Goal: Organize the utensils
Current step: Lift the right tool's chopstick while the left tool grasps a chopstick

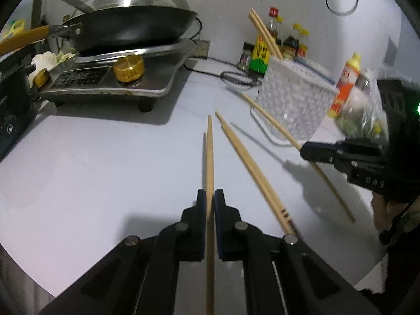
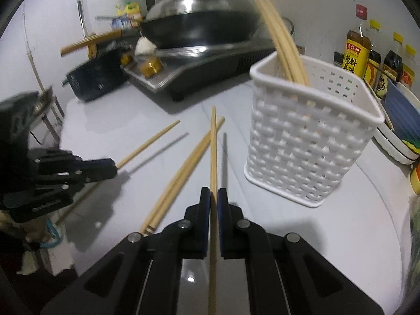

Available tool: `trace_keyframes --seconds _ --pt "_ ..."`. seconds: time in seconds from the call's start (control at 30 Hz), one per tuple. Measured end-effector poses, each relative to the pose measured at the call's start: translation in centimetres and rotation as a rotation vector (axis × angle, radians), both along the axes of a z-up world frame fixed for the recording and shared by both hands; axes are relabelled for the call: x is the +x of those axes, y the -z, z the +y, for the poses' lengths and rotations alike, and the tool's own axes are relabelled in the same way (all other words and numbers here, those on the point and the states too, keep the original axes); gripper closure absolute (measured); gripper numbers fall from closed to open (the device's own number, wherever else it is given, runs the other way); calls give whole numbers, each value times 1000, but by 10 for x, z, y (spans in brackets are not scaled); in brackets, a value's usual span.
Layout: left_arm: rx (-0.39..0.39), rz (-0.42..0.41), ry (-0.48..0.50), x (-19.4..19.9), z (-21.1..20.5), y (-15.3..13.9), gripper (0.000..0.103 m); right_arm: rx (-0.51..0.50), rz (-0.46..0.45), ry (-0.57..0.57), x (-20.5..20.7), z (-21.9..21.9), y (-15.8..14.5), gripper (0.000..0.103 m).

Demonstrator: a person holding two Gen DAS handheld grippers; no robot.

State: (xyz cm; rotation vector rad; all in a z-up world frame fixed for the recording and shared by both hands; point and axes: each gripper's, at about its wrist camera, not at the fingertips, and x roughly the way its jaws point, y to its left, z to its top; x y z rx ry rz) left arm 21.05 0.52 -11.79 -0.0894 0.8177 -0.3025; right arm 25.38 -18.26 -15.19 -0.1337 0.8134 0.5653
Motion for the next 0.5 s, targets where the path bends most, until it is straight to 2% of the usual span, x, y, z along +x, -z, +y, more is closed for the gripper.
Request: trace_keyframes --seconds 0.17,0.37,0.5 --pt "-53 -54 -16 -6 3 -21 98 117 18 -24 2 -10 -16 98" --pt "-91 -87 -27 -7 7 -35 98 177 -11 -26 -1 -21 -39 98" --pt "-150 -100 -20 -5 9 -44 98 223 -34 -32 0 -30 -53 98"
